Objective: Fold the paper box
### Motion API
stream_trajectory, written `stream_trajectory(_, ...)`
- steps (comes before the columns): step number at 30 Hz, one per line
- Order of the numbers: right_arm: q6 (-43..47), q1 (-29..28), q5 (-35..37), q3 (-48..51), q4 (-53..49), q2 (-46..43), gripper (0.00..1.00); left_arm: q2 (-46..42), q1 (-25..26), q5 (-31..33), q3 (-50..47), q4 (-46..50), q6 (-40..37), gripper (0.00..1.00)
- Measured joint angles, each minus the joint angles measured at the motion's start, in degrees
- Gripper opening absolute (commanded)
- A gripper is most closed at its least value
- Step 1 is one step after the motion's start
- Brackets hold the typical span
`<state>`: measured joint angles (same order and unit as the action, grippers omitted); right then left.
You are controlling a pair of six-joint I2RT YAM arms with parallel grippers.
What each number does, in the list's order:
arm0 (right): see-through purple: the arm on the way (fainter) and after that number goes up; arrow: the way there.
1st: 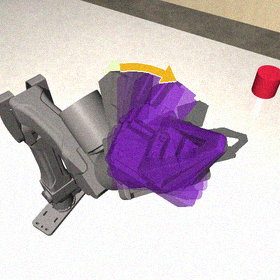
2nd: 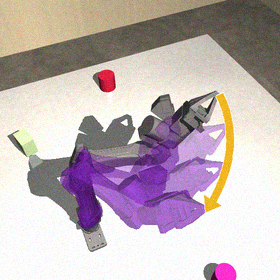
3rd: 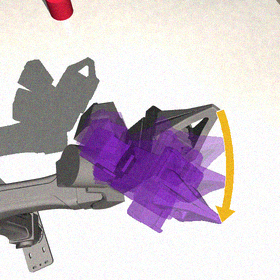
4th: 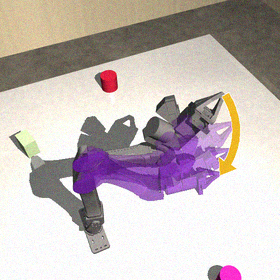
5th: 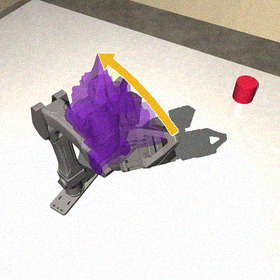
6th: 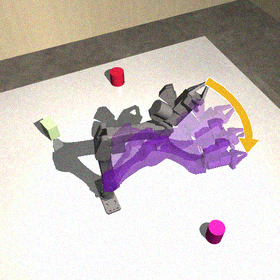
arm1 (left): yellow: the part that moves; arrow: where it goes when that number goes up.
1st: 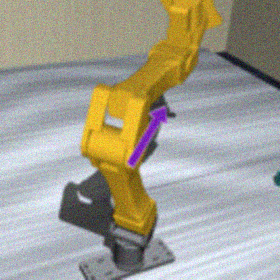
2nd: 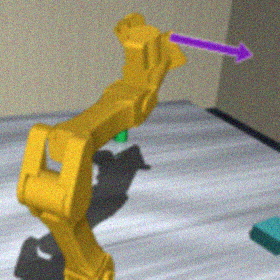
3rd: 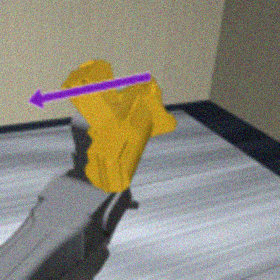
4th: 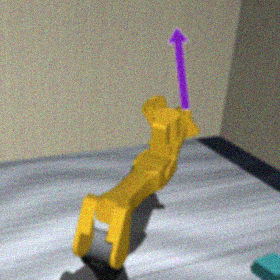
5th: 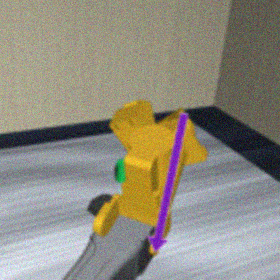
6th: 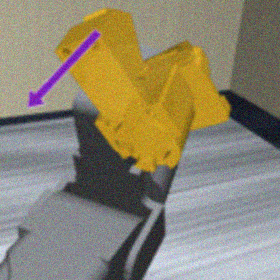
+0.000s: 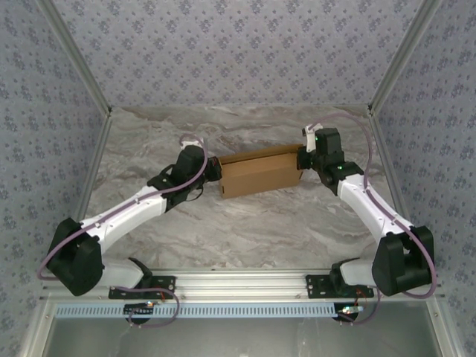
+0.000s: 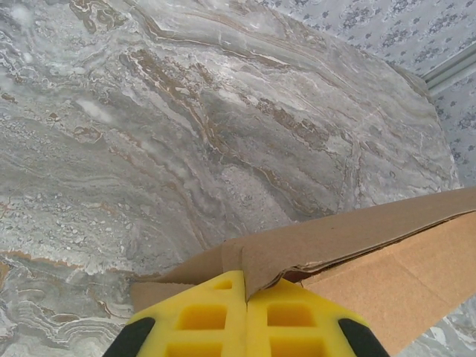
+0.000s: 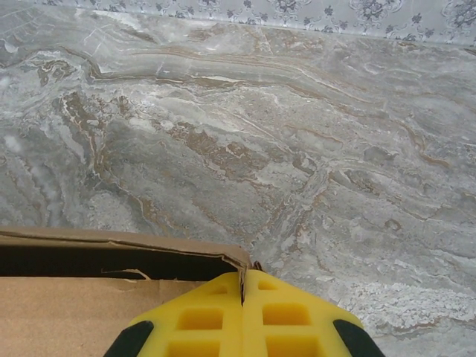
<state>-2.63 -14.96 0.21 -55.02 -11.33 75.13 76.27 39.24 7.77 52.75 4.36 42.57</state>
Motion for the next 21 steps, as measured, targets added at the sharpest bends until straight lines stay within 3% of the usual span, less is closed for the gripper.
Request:
stream_trajectory(13, -0.20, 0.04, -0.17, 0.46, 0.48, -0.17, 0.04, 0.39, 0.52, 1.33, 0.00, -0.83, 3.41, 0.00)
stream_trajectory(21, -0.63, 0.04, -0.15, 0.98, 1.29, -0.17, 0.03, 0.22, 4.31, 9.07, -2.47, -4.04, 3.63, 0.02)
